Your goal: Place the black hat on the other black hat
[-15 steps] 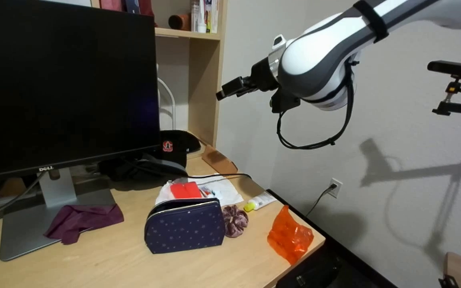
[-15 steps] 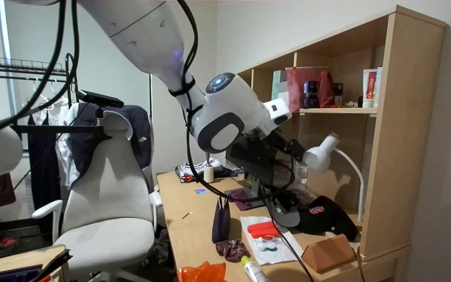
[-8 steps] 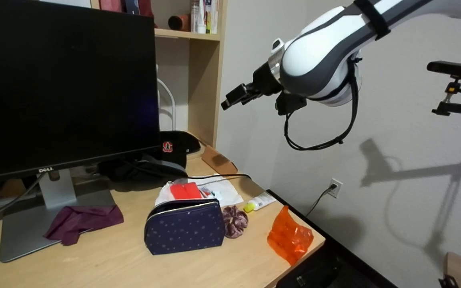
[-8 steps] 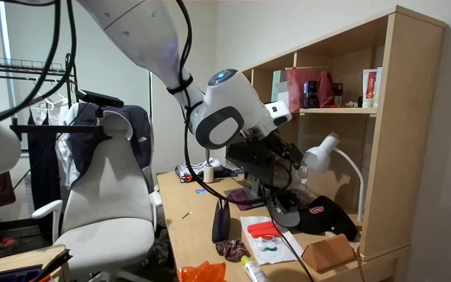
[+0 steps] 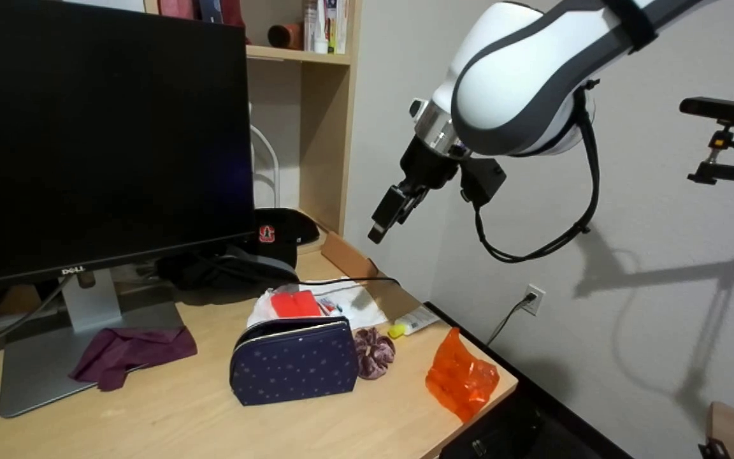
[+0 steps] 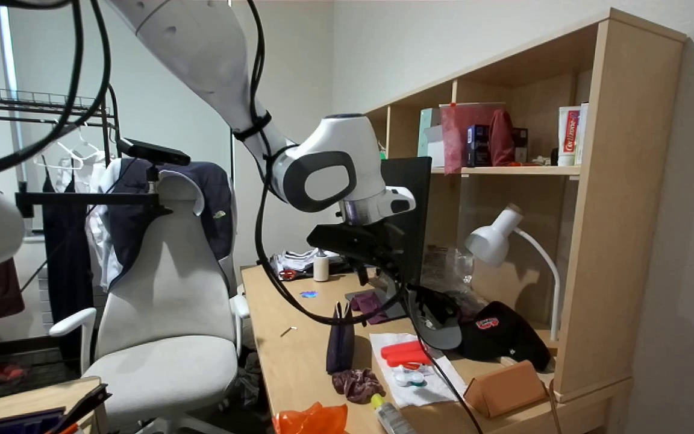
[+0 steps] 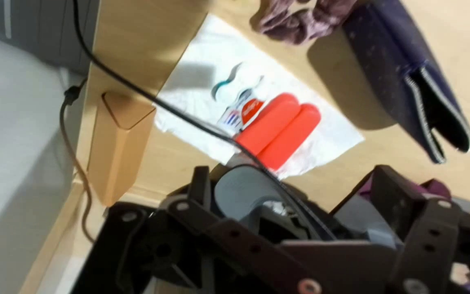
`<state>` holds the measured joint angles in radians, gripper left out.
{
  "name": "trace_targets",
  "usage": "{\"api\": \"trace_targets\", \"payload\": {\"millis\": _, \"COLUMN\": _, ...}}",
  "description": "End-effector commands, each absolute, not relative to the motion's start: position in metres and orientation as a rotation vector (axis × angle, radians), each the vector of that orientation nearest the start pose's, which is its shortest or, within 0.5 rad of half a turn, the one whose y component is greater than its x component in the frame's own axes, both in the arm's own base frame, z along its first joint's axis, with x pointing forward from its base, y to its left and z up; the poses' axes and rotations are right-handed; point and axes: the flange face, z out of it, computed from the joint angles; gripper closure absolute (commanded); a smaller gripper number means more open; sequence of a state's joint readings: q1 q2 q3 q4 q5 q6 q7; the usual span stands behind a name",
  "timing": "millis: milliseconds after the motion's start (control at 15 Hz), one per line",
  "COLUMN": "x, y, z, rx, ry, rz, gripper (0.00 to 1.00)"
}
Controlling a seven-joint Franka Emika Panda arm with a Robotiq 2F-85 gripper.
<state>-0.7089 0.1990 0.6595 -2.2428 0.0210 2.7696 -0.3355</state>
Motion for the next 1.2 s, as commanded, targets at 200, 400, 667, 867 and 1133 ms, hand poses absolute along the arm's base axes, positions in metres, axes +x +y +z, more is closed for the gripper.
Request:
{"api": "trace_targets", "payload": {"millis": 200, "x": 0.576, "y": 0.028, "z": 0.319, "rx": -3.021, "ry": -0.684, "rz": -0.533, "gripper": 0.00}}
{"api": "trace_targets", "payload": {"millis": 400, "x": 0.582, "y": 0.051, "z": 0.304, "rx": -2.982, "ry": -0.856, "rz": -0.585, "gripper": 0.00}}
{"api": "trace_targets", "payload": {"millis": 667, "x": 0.575, "y": 0.059, "z": 0.302, "rx": -2.989, "ry": -0.788, "rz": -0.569, "gripper": 0.00}}
{"api": "trace_targets", "payload": {"millis": 867, "x": 0.579, "y": 0.055, "z": 0.302, "rx": -2.981, "ry": -0.773, "rz": -0.590, "gripper": 0.00}}
{"api": "trace_targets", "payload": {"millis": 1133, "x": 0.605, "y": 0.066, "z": 0.291, "rx": -2.962, "ry": -0.856, "rz": -0.592, "gripper": 0.00}}
